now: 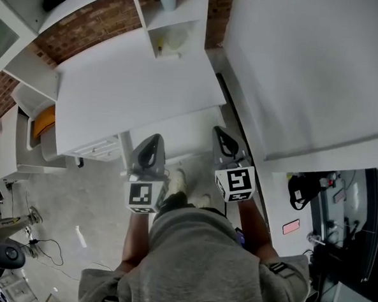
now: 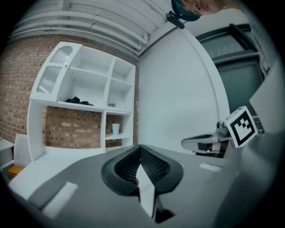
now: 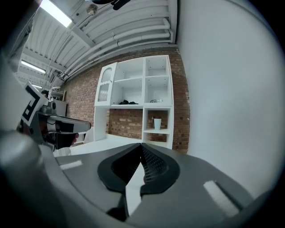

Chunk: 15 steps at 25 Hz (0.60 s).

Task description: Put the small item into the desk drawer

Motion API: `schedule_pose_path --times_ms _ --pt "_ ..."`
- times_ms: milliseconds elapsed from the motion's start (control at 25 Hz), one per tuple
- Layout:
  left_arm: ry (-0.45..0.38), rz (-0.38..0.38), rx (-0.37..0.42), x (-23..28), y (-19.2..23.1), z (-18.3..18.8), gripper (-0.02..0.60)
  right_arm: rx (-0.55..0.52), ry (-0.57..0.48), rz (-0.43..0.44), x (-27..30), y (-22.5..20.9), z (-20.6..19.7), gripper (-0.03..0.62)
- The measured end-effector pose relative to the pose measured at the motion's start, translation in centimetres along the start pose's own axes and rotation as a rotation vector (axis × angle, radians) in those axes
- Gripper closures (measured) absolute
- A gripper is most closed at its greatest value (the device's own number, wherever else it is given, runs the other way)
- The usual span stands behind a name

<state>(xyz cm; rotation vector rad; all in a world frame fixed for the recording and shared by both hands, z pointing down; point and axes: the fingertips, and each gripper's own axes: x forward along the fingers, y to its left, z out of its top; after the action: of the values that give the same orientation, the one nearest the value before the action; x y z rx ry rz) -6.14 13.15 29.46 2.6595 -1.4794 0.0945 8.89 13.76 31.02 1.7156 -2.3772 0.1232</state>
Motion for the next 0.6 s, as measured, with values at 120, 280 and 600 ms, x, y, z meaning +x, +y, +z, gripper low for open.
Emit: schedule_pose_path --times_ms 120,280,600 --pt "-0.008 -0.018 -0.013 1.6 2.1 0.6 0.569 -0.006 0.005 -0.012 2.4 0.5 0.9 0.591" --pt "-0.015 -0.045 -0.028 3.4 4.9 1.1 0.570 -0.010 0.009 -0.032 5.6 1.2 1.9 0.591" --pt "-0.029 -0.085 -0.024 5.8 9.8 1.1 0.569 -0.020 0.018 -0.063 10.5 2.9 3.3 0.591"
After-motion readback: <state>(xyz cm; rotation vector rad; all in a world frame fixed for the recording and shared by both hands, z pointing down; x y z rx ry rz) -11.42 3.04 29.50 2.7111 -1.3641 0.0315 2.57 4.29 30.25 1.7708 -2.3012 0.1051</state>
